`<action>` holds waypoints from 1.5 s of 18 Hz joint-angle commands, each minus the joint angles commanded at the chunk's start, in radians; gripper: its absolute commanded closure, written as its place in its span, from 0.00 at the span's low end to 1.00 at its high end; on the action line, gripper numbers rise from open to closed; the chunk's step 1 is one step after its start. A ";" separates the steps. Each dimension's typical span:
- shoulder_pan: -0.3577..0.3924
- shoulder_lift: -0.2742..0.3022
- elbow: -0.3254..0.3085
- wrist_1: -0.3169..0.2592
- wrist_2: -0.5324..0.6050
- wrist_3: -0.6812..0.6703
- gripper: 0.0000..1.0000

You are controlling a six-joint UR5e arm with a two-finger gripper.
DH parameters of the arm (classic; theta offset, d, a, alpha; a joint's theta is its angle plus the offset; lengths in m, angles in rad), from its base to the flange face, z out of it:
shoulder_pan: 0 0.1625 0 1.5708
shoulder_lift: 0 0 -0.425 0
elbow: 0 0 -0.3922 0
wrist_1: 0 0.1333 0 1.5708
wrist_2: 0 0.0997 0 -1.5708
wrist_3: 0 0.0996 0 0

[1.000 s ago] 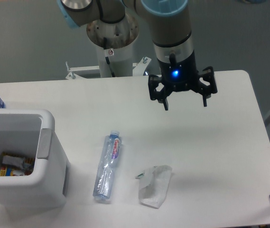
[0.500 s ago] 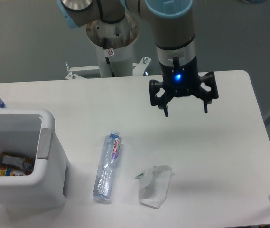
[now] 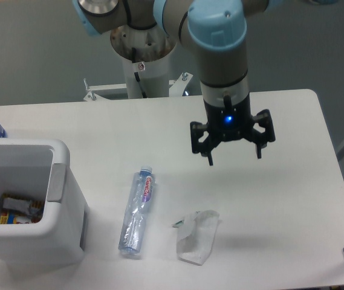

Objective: Place the trash in the trash can
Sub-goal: 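Lower the open gripper onto the crumpled clear plastic bag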

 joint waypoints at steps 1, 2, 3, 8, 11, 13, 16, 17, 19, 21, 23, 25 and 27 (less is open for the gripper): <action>-0.002 -0.015 -0.006 0.011 0.000 0.008 0.00; -0.005 -0.029 -0.009 0.021 -0.005 0.012 0.00; -0.017 -0.041 -0.011 0.031 -0.017 0.020 0.00; -0.035 -0.107 -0.040 0.066 -0.028 0.181 0.00; -0.043 -0.115 -0.086 0.149 -0.028 0.186 0.00; -0.048 -0.127 -0.115 0.207 -0.028 0.180 0.00; -0.057 -0.160 -0.111 0.232 -0.029 0.166 0.00; -0.058 -0.172 -0.106 0.232 -0.029 0.166 0.00; -0.074 -0.193 -0.103 0.232 -0.029 0.167 0.00; -0.089 -0.219 -0.103 0.232 -0.028 0.163 0.00; -0.094 -0.241 -0.089 0.233 -0.029 0.158 0.00; -0.094 -0.264 -0.078 0.233 -0.028 0.156 0.00; -0.098 -0.276 -0.077 0.233 -0.028 0.156 0.00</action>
